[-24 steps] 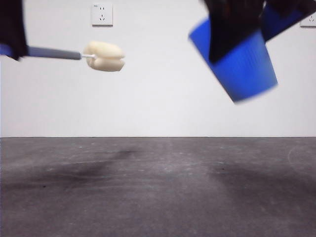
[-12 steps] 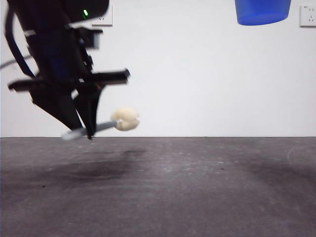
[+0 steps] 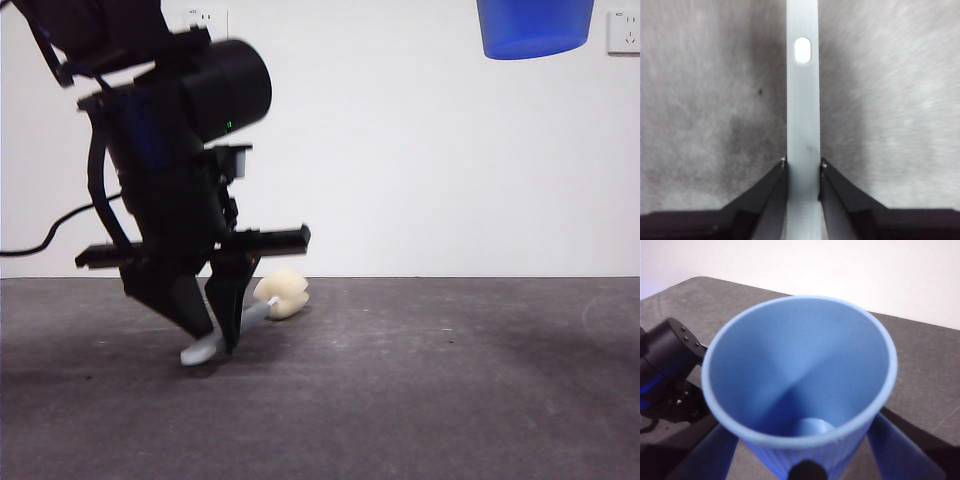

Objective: Pick up the cup brush,pick up the cup,insert the brush into the cup,clean the cup,put the cup brush back,put the cup back to the fixed position on the table

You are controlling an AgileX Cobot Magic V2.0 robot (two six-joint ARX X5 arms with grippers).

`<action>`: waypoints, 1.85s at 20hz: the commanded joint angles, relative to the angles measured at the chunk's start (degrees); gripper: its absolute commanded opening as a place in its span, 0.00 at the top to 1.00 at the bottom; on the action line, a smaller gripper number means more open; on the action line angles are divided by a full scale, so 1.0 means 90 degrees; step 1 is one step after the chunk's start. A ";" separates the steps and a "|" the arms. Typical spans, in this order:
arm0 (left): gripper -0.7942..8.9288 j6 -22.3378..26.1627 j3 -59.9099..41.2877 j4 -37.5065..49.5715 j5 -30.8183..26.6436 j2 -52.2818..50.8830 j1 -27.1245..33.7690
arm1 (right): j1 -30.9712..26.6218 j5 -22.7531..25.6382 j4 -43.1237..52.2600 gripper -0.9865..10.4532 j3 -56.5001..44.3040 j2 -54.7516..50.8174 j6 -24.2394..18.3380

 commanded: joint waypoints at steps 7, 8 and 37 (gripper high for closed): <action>0.63 -0.0481 -0.0066 0.0202 0.0180 0.0155 -0.0053 | -0.0058 -0.0005 0.0000 0.92 0.0024 0.0253 0.0260; 0.54 -0.0478 -0.0066 0.0177 0.0316 0.0155 -0.0056 | -0.0175 -0.0012 0.0061 0.92 0.0024 0.0396 0.0272; 0.53 0.1404 -0.0063 -0.2543 0.0617 -0.4685 -0.0078 | -0.3774 -0.3611 0.5785 0.92 -0.0974 0.5695 -0.0595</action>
